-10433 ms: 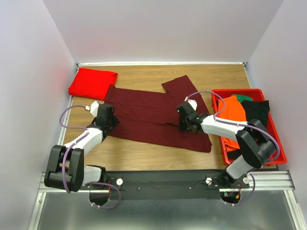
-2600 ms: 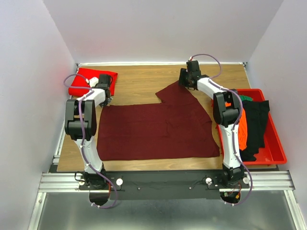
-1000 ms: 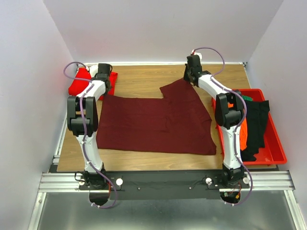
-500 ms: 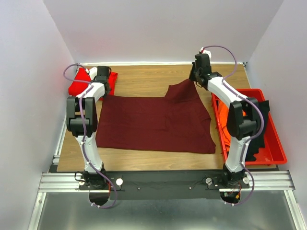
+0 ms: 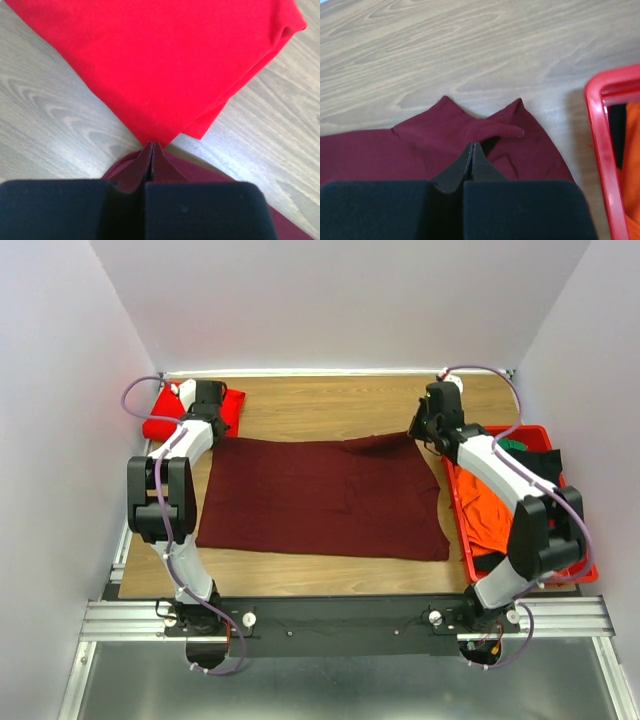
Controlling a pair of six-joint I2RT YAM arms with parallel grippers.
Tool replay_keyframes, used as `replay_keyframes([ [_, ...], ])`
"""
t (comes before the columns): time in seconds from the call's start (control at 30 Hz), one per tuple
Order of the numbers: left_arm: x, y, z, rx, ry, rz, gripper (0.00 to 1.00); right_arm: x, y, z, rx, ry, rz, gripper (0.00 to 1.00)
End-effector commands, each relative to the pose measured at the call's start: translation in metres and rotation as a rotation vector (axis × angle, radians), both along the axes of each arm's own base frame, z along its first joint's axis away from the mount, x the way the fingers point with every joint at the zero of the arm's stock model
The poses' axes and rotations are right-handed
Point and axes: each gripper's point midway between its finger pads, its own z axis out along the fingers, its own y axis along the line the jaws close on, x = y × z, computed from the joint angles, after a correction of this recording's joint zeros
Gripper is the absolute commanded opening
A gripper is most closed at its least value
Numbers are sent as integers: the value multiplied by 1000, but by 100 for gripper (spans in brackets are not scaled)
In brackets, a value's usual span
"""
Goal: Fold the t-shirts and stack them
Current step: Fold the tshirt
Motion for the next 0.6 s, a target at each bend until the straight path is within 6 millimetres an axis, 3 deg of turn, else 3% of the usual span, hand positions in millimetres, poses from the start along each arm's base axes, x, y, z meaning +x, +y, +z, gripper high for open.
replay_keyframes([
  [0.0, -9, 1, 4, -21, -21, 20, 0, -20, -2, 19, 62, -47, -11, 0],
  [0.07, -12, 1, 5, -27, -29, 22, 0, -29, -4, 31, 80, -73, -15, 0],
  [0.13, -15, 0, 4, -30, -24, 23, 0, -39, -4, 30, 92, -71, -5, 1],
  [0.17, -17, 0, 4, -32, -23, 23, 0, -45, -4, 41, 106, -97, 2, 0],
  [0.23, -20, -1, 5, -40, -27, 24, 0, -54, -8, 41, 103, -101, -1, 0],
  [0.27, -22, 10, 5, -40, -30, 50, 0, -58, -8, 42, 104, -104, 4, 0],
  [0.4, -28, 9, 8, -53, -40, 51, 0, -77, -7, 48, 128, -110, 35, 1],
  [0.57, -38, 7, 15, -73, -61, 57, 0, -96, -8, 39, 137, -82, 50, 0],
])
